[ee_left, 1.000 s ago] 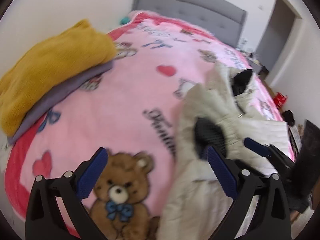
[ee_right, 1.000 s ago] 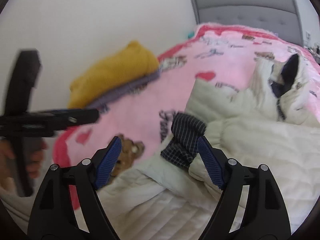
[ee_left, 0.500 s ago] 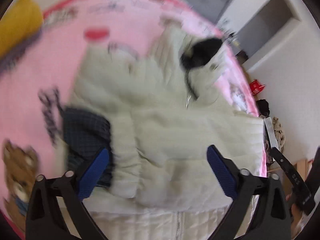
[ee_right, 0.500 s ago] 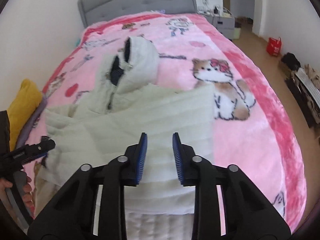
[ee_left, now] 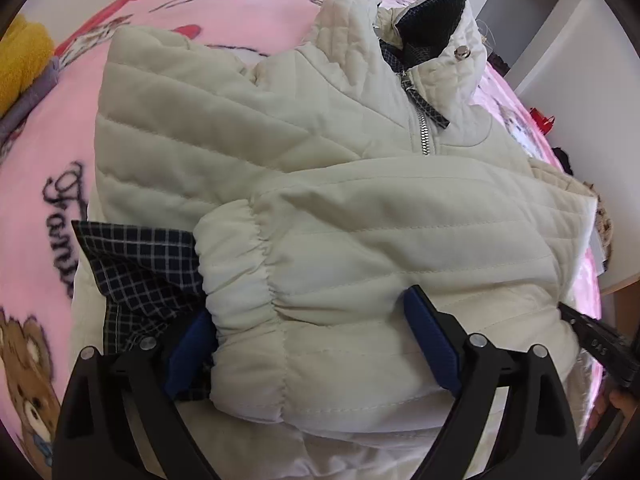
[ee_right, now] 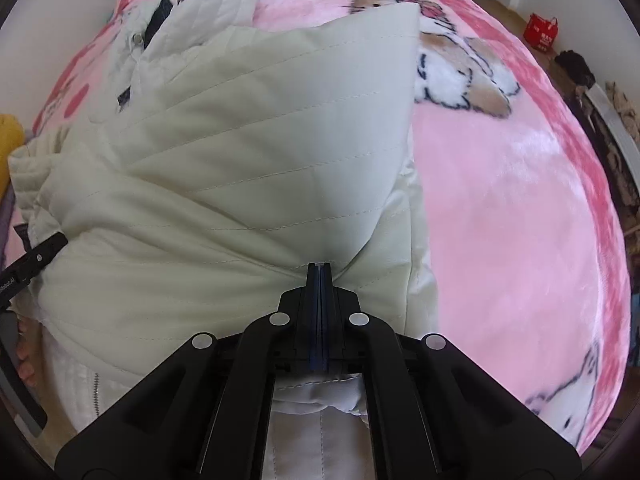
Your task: Fold large clothes
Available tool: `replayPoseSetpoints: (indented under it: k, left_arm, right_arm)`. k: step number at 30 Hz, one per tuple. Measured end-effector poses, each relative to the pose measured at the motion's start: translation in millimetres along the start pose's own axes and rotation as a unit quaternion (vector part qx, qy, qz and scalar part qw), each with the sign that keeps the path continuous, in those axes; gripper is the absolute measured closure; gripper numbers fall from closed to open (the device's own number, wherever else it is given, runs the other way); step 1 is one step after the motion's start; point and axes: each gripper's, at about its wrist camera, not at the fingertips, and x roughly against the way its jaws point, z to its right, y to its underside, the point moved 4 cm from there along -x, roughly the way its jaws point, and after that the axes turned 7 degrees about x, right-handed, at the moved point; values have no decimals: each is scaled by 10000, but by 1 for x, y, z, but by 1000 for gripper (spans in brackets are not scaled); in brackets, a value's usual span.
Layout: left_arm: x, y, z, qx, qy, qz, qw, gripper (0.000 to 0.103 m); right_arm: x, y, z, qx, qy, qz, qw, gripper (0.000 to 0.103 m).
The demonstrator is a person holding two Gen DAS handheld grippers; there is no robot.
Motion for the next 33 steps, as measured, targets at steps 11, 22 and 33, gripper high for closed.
replayPoseSetpoints:
  k: [11, 22, 33]
  left_arm:
    - [75, -51, 2, -149, 62, 980, 9951, 8]
    - [18, -123, -62, 963, -181, 75, 9952, 17]
    - [-35, -109, -83, 1214, -112, -583, 9908, 20]
  right_arm:
    - [117, -45, 11, 148, -522, 1812, 9820, 72]
    - [25, -107, 39, -61, -57, 747, 9972, 93]
    - [-30, -94, 47, -400, -71, 7, 9992, 93]
